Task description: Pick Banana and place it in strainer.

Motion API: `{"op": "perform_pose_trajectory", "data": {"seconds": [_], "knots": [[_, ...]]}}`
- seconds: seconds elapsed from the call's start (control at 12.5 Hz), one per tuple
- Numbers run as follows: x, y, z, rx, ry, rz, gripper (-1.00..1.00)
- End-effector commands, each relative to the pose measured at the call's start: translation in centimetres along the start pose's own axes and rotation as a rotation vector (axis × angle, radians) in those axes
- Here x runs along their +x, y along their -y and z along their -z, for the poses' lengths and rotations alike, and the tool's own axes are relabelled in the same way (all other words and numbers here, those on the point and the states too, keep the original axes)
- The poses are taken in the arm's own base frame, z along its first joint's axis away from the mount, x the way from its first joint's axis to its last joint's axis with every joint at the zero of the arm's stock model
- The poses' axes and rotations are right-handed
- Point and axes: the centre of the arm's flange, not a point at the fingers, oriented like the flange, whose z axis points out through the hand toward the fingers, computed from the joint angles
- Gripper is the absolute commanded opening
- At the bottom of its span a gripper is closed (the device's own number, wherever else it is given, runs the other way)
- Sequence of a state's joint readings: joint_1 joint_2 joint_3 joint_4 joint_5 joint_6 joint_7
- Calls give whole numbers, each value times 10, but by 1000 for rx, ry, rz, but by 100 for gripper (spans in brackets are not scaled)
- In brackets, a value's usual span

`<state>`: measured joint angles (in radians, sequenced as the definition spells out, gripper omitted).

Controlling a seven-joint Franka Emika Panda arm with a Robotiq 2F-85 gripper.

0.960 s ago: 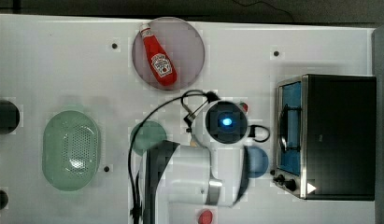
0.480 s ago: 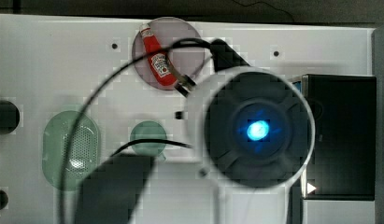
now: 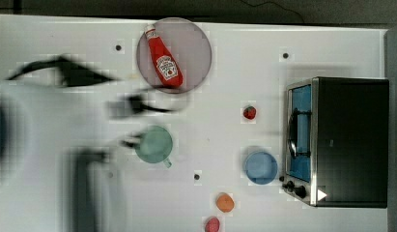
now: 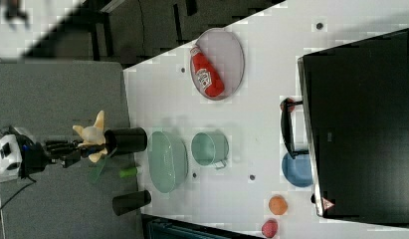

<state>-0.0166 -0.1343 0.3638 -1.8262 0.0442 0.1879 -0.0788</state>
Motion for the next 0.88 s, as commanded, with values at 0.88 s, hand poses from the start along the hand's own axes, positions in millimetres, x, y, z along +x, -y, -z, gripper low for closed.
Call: {"op": "perform_pose_trajectory", "data": {"seconds": [0.88], "knots": [[-164, 148, -297, -30, 134, -753, -39]]}}
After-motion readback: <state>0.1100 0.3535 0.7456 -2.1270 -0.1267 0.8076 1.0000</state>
